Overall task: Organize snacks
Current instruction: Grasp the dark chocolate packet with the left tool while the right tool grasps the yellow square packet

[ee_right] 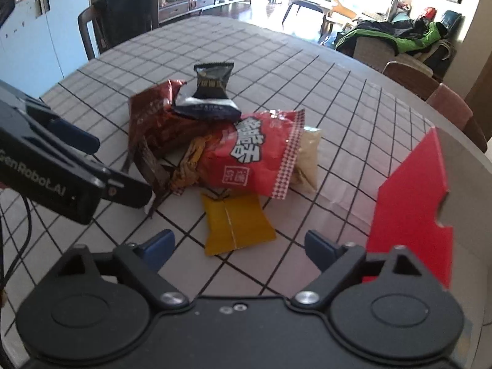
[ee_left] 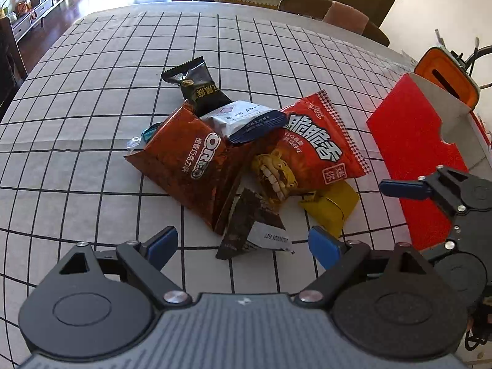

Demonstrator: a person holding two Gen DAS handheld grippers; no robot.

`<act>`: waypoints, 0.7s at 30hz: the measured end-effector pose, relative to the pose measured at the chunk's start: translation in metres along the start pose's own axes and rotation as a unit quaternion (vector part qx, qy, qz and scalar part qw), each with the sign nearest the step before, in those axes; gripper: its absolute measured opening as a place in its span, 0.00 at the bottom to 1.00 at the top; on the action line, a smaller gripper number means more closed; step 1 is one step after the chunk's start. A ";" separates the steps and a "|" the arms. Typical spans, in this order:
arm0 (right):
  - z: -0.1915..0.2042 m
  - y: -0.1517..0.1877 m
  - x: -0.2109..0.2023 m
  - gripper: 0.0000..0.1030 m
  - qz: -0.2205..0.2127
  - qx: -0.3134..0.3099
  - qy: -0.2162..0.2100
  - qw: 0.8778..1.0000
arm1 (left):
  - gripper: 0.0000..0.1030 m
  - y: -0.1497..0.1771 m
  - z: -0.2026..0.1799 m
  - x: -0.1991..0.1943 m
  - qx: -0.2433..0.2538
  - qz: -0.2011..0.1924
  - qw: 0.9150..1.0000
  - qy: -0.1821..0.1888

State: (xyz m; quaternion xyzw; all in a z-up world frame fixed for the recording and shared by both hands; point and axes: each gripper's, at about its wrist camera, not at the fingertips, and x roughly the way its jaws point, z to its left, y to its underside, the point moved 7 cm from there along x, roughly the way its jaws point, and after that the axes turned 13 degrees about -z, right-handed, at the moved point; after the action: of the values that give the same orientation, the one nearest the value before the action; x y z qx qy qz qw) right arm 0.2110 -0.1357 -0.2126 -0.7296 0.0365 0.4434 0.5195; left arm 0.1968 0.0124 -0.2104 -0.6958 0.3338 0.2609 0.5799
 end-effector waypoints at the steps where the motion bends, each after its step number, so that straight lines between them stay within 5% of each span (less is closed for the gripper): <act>1: 0.000 -0.001 0.002 0.80 0.000 0.001 -0.003 1.000 | 0.86 0.000 -0.001 0.002 -0.001 0.001 1.000 0.001; 12: -0.004 -0.001 0.022 0.64 0.007 0.017 0.001 1.000 | 0.58 0.000 -0.002 0.019 -0.034 0.029 0.999 0.012; 21: -0.005 0.002 0.016 0.51 0.001 0.034 0.010 0.999 | 0.50 0.004 -0.004 0.017 -0.034 0.031 0.999 0.007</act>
State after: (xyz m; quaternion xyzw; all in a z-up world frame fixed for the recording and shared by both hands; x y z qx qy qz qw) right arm 0.2228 -0.1335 -0.2247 -0.7160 0.0577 0.4350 0.5430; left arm 0.2045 0.0056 -0.2246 -0.7063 0.3498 0.2851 0.5454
